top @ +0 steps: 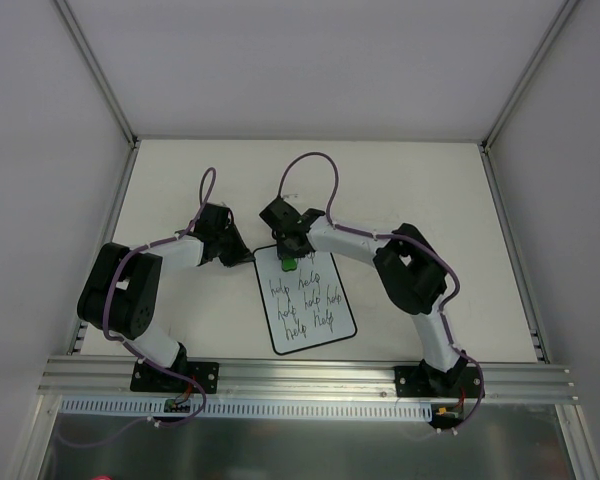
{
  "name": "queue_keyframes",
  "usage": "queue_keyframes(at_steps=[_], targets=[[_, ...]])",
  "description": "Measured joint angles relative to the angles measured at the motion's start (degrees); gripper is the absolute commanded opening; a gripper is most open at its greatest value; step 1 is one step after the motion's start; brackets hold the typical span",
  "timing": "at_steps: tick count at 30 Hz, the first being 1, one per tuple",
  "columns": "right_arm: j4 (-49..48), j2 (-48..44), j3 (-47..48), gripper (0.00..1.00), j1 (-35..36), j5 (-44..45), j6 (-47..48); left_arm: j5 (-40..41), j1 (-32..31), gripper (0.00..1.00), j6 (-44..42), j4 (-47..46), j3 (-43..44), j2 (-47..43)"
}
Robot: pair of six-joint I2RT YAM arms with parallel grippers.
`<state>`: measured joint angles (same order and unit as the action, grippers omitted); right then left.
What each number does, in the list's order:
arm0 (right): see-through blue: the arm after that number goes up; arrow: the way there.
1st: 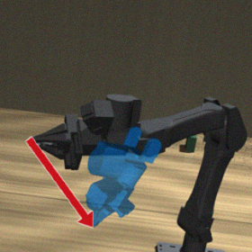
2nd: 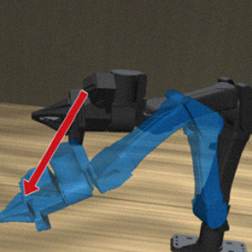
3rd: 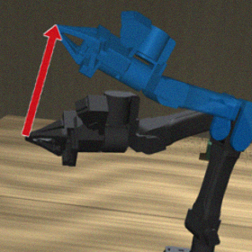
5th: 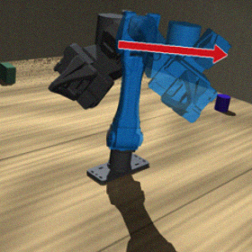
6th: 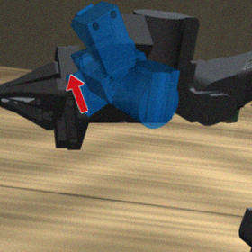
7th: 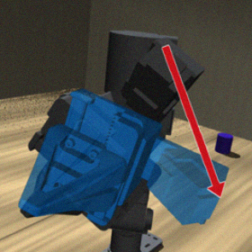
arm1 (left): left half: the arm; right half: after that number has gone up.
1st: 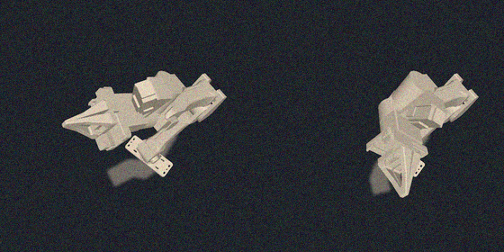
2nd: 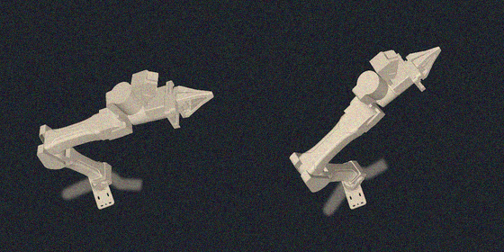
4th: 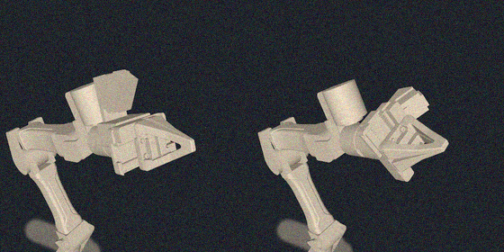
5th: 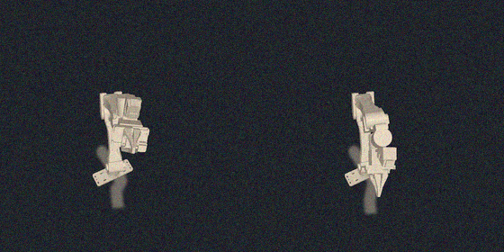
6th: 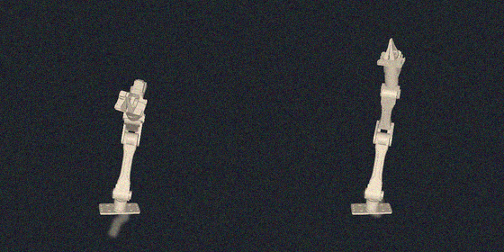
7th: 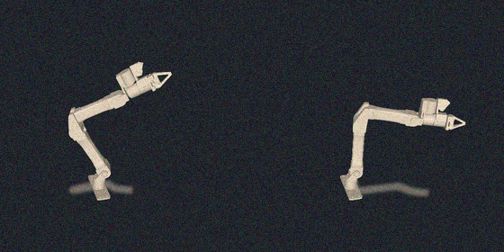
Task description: Erase the whiteboard
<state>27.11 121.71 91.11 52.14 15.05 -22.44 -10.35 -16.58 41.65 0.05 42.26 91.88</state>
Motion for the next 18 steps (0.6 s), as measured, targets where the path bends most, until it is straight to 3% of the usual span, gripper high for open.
queue_keyframes(at_steps=[11, 18], targets=[[0.5, -3.0, -4.1, 0.0, 1.4, 0.0, 0.3, 0.0, 0.0, 0.0, 0.9, 0.0, 0.0, 0.0], [4.2, -0.7, 0.4, 0.0, 1.4, -0.2, 2.4, 0.0, 0.0, 0.0, 0.9, 0.0, 0.0, 0.0]])
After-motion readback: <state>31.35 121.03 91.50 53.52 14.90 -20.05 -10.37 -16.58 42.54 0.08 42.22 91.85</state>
